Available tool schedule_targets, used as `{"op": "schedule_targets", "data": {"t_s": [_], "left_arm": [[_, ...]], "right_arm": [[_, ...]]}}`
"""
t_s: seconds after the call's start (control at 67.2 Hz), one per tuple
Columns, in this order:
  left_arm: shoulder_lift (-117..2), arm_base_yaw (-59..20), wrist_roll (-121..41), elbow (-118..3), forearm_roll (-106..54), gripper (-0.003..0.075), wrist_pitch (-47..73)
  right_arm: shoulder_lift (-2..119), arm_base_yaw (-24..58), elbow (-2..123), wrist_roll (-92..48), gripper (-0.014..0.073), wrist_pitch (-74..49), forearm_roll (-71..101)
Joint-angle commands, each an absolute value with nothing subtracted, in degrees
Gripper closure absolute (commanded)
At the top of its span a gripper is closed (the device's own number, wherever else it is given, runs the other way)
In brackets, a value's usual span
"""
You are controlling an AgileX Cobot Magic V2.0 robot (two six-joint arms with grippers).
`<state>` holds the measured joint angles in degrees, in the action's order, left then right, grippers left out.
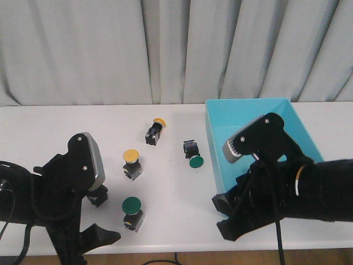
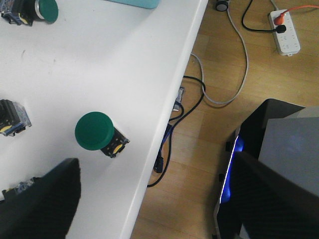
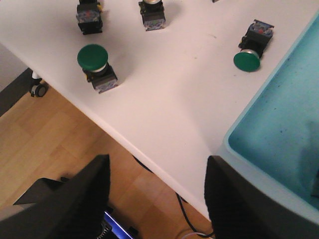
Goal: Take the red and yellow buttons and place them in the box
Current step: 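Move the right gripper back toward the table center, then grasp the yellow-capped button with the left gripper and lift it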
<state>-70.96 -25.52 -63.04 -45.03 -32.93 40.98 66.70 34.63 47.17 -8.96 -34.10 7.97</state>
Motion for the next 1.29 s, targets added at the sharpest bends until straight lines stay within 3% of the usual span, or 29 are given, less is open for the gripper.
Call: {"op": "schedule_targets", "data": {"t_s": [0.0,0.193,0.565,0.997,1.279], "left_arm": [[-69.95,-25.77,-56.85,-46.54,-34.96,0.0155,35.57],[-71.71,-25.77,-36.66,-47.69,-27.52,0.0174,21.78],[-93.01,-25.77,-2.45,-65.74,3.24,0.0187,28.20],[-117.24,-25.29,-2.69,-89.15,7.36,0.0187,38.08],[-124.04,-25.20,-3.29,-96.87,6.59,0.0223,43.95]], "right_arm": [[64.70,34.93,45.42,-9.96,0.0172,-27.80,8.34],[64.70,34.93,44.62,-9.96,0.0172,-27.35,8.40],[64.70,34.93,44.62,-9.96,0.0172,-24.85,8.40],[64.70,34.93,44.62,-9.96,0.0172,-24.73,8.40],[64.70,34.93,44.62,-9.96,0.0172,-24.73,8.40]]}}
